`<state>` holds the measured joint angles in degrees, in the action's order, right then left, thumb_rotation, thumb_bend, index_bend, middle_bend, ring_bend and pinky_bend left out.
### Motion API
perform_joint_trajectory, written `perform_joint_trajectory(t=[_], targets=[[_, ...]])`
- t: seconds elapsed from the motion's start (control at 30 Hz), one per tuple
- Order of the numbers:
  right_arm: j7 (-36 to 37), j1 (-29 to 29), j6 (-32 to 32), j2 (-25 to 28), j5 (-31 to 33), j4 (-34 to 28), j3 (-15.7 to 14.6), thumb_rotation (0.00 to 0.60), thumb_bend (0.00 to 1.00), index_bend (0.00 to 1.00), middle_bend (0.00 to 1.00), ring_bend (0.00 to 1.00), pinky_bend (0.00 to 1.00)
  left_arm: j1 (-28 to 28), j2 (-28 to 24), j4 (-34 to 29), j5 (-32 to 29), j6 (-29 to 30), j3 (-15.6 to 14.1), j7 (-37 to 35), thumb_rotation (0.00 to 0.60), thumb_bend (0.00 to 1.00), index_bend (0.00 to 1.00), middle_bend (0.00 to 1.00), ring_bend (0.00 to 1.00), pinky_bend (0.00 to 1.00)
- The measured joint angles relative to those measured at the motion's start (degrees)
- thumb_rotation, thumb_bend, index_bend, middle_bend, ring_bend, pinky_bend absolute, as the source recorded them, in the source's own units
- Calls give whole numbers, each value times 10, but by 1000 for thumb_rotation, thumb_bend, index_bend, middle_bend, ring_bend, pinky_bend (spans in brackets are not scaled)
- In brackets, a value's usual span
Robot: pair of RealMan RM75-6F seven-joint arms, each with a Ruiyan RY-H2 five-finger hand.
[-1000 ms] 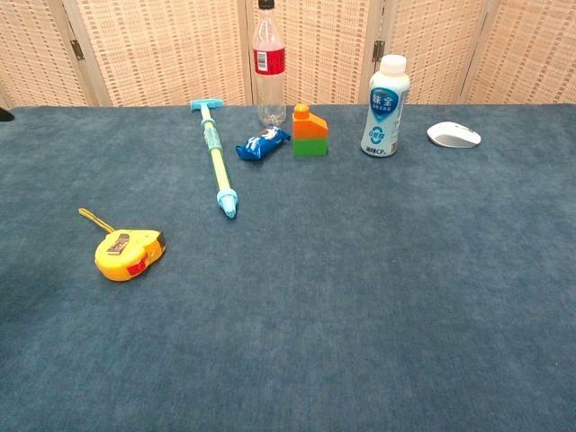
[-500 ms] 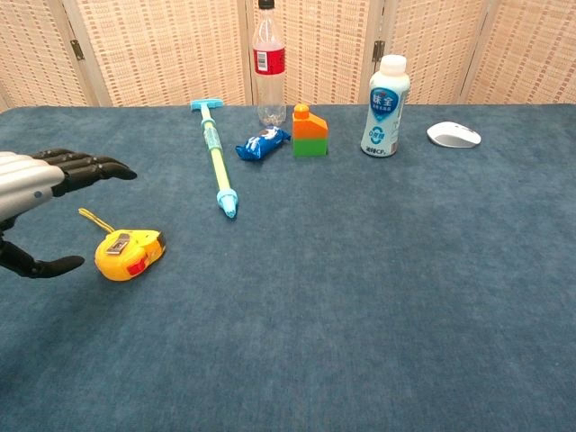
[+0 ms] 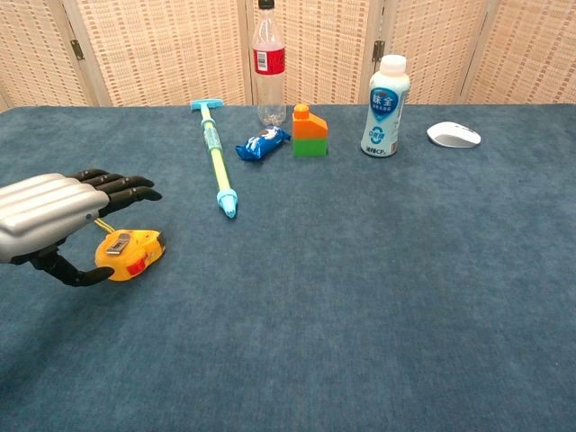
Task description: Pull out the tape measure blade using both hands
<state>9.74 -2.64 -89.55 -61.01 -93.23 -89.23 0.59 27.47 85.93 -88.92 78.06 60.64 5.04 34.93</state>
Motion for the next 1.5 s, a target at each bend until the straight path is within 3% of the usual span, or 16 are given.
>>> perform_joint_trajectory(t=[0.63, 0.9, 1.5], targets=[[-3, 1, 5, 1, 5, -3, 1, 600, 383, 71, 103, 127, 0, 30, 28, 69, -64, -20, 7, 23, 600, 352, 1, 24, 33, 0], [-3, 0, 9, 1, 8, -2, 1, 600, 384, 71, 103, 128, 0, 39, 15, 61, -84, -32, 4, 23, 600, 352, 149, 121, 92, 0], [-5, 1, 14, -1, 14, -2, 2, 600, 384, 71, 103, 128, 0, 68, 3, 60, -104, -59, -9, 20, 600, 381, 220, 222, 164, 0]])
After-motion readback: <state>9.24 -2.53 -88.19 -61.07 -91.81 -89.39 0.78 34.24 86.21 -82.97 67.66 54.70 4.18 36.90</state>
